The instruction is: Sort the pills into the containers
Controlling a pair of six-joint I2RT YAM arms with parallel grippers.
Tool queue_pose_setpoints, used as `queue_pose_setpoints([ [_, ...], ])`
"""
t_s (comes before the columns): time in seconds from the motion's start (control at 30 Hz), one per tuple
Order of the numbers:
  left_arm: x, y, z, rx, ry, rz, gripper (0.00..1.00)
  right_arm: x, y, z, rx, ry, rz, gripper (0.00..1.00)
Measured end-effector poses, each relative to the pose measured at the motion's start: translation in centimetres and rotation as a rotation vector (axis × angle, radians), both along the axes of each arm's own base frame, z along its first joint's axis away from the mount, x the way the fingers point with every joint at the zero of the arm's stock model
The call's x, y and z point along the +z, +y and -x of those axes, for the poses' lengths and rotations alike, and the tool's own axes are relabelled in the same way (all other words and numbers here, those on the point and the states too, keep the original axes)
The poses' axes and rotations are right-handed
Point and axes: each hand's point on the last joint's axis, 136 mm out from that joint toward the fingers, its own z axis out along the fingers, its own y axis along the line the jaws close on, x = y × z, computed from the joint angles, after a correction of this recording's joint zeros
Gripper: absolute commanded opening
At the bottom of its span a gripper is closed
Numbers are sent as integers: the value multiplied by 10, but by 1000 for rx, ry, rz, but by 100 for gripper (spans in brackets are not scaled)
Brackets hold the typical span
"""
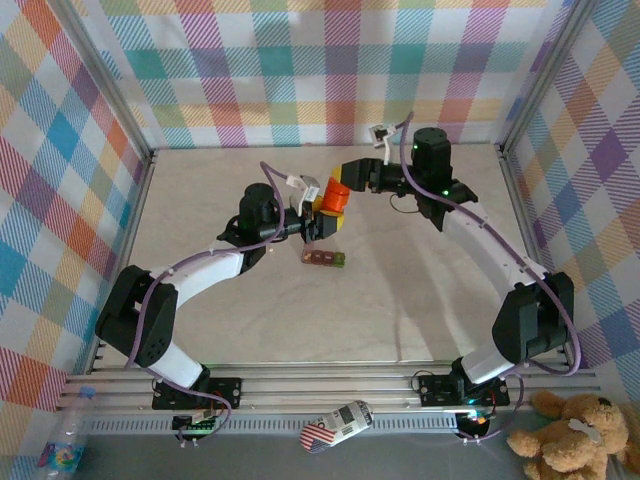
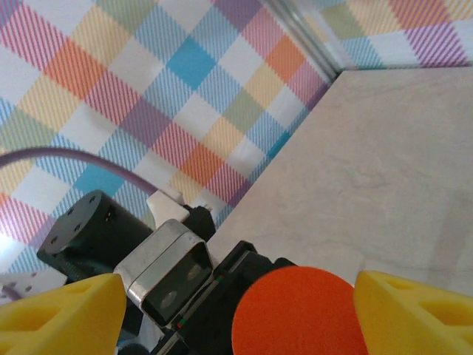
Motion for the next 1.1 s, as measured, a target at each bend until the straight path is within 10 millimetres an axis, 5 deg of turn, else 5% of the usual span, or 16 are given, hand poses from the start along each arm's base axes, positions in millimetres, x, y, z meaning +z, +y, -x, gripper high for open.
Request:
queue_pose_setpoints([
  [0.23, 1, -3, 7, -45, 21, 10, 0, -3, 6, 2, 22, -12, 13, 71],
  [1.1, -6, -3, 12, -63, 58, -8, 0, -41, -3, -7, -58, 57, 114, 72],
])
